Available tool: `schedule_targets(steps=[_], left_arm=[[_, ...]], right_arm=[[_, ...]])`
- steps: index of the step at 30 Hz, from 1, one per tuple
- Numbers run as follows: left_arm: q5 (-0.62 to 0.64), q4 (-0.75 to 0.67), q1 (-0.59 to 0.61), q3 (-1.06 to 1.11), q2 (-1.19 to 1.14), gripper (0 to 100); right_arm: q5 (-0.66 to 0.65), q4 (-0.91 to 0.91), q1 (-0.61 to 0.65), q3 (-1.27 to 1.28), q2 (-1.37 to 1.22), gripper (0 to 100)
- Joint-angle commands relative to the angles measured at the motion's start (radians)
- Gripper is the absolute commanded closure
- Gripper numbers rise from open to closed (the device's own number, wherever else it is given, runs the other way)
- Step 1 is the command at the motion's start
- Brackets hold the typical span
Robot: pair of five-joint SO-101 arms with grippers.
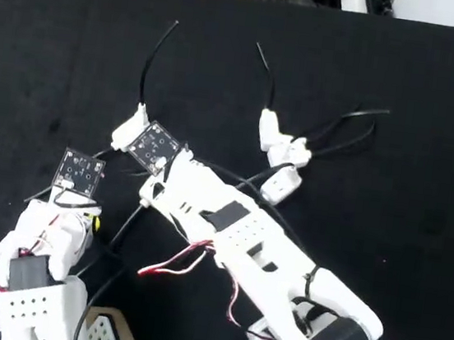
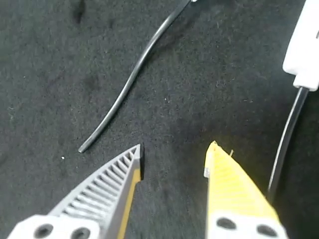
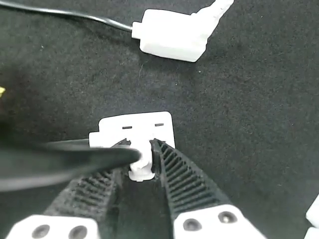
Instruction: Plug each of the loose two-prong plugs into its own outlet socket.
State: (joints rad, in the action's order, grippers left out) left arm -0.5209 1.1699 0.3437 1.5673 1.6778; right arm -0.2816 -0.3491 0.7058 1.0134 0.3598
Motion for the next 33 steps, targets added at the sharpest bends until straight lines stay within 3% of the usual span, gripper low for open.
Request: schedule_targets(steps=[1, 7, 14, 24, 33], left_arm=[[-0.006, 0.025, 0.001, -0.004, 0.044, 79], [-0.006, 0.041, 0.007, 0.022, 0.112, 79], [-0.006, 0.08, 0.004, 0.019, 0.14, 79], [-0.04, 0.083, 0.004, 0.022, 0.14, 79], [-0.04, 0.083, 0.004, 0.022, 0.14, 79]], right_arm=[[-0.032, 0.028, 0.002, -0.061, -0.001, 98.6], [-0.072, 0.106, -0.037, -0.067, -0.028, 98.6], [-0.072, 0.112, -0.072, -0.205, -0.255, 98.6], [-0.072, 0.11, -0.071, -0.191, -0.252, 98.6], [-0.069, -0.028, -0.048, -0.254, -0.363, 98.6]])
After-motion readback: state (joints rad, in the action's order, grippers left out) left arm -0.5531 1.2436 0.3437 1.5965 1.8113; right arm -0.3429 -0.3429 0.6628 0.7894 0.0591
